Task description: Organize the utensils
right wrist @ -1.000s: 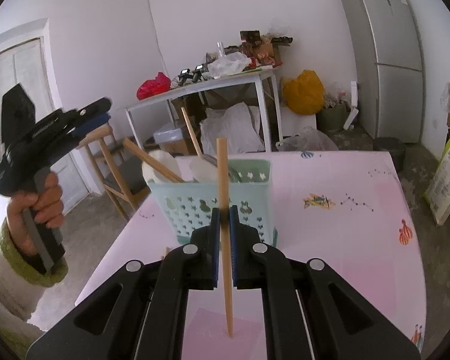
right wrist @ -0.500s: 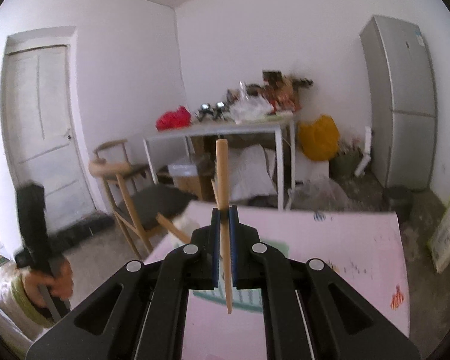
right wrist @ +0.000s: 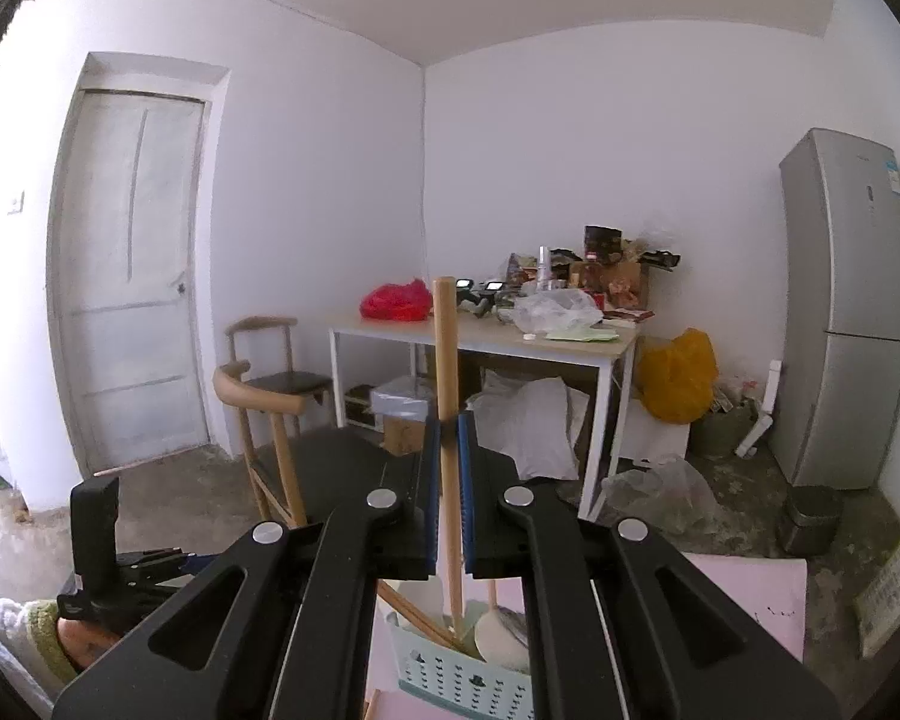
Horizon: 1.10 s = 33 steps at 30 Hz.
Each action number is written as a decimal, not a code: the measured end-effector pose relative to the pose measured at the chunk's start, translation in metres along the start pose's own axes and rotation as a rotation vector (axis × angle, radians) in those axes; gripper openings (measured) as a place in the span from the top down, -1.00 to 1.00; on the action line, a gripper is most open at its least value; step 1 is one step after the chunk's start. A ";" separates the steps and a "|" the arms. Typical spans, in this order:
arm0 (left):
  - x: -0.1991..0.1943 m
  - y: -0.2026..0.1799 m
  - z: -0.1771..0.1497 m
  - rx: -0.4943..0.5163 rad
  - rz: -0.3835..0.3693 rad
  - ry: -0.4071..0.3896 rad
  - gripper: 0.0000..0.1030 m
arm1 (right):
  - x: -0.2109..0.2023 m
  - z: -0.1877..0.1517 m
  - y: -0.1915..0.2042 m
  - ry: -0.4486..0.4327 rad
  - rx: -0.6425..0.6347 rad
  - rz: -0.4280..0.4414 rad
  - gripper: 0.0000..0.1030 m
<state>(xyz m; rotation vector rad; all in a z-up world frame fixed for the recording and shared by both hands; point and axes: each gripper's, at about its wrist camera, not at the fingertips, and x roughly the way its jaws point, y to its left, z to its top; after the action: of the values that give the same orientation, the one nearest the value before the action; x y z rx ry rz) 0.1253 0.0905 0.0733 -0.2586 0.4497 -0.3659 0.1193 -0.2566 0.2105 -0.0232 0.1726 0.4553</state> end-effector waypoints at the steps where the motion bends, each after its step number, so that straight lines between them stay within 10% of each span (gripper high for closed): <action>1: 0.000 0.000 0.000 0.001 0.002 0.000 -0.02 | 0.003 -0.001 0.001 0.005 -0.004 -0.001 0.89; 23: 0.006 -0.002 -0.013 0.010 0.023 0.054 -0.05 | 0.060 -0.083 -0.002 0.276 -0.105 -0.084 0.84; 33: 0.023 -0.013 -0.021 0.046 0.062 0.138 -0.13 | 0.003 -0.081 -0.030 0.184 0.070 -0.116 0.20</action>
<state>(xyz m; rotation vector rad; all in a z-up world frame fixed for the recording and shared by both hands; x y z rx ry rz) 0.1310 0.0665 0.0502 -0.1750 0.5834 -0.3343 0.1219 -0.2867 0.1300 -0.0067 0.3658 0.3307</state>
